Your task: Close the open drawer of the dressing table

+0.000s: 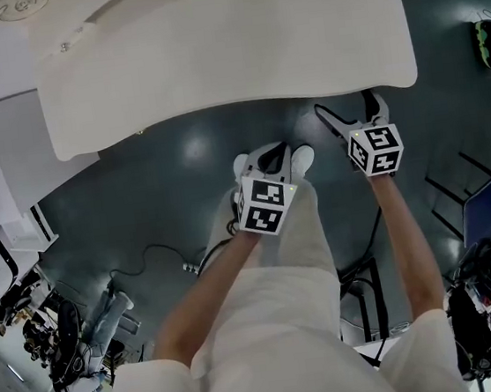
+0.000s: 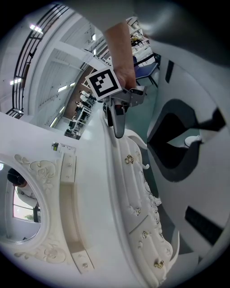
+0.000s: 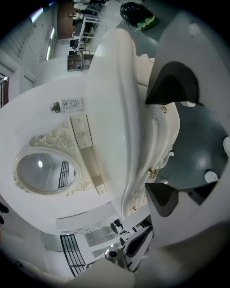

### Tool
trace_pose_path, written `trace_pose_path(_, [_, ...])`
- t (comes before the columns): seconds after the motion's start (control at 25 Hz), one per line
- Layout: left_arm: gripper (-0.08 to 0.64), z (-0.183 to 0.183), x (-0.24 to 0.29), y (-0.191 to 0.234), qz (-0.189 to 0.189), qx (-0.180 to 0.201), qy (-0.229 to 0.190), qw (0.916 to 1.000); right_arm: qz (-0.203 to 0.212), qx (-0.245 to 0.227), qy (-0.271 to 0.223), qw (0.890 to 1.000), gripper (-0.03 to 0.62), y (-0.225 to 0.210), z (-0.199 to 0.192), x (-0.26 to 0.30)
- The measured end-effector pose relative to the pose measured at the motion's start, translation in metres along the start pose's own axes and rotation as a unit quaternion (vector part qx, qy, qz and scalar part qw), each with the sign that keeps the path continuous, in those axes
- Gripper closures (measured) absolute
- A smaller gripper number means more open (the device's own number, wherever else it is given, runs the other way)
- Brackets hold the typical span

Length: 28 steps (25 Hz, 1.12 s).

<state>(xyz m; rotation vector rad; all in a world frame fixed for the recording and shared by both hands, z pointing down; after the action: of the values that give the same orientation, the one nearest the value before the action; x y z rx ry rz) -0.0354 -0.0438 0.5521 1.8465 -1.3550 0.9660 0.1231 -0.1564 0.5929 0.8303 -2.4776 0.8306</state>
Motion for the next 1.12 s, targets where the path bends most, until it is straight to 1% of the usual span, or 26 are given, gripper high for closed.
trace_pose_path(0.24, [0.551, 0.000, -0.005, 0.000, 0.001, 0.006, -0.007, 1.0000, -0.006, -0.010, 0.003, 1.000, 0.086, 0.009, 0.000, 0.000])
trace_pose_path(0.52, [0.551, -0.007, -0.016, -0.002, -0.005, 0.013, -0.010, 0.9998, -0.011, 0.007, -0.018, 1.000, 0.089, 0.029, -0.004, -0.012])
trace_pose_path(0.6, [0.551, -0.009, -0.020, -0.004, -0.006, 0.016, -0.012, 0.9998, -0.012, 0.011, -0.022, 1.000, 0.119, 0.033, -0.005, -0.018])
trace_pose_path(0.76, [0.551, -0.013, -0.029, -0.008, -0.008, 0.023, -0.015, 0.9996, -0.012, 0.025, -0.035, 0.999, 0.137, 0.043, -0.006, -0.030])
trace_pose_path(0.88, [0.551, -0.016, -0.036, -0.010, -0.011, 0.029, -0.018, 0.9994, -0.009, 0.031, -0.045, 0.998, 0.182, 0.056, -0.004, -0.039])
trace_pose_path(1.12, [0.551, -0.018, -0.051, -0.017, -0.013, 0.043, -0.037, 0.9983, -0.005, 0.022, -0.065, 0.998, 0.202, 0.082, 0.005, -0.059])
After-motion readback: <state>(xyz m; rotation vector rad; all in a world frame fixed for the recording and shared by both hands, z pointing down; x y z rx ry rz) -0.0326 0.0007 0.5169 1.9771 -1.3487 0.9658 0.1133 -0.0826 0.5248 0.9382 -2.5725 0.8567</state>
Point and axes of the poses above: the fingertips, and each gripper's own axes: x forward along the fingers, y to its left, z out of its top, the point moved 5 cm from there along -x, backward along the fingers, and after that the axes turned 13 degrees about z, right-handed, at the moved point
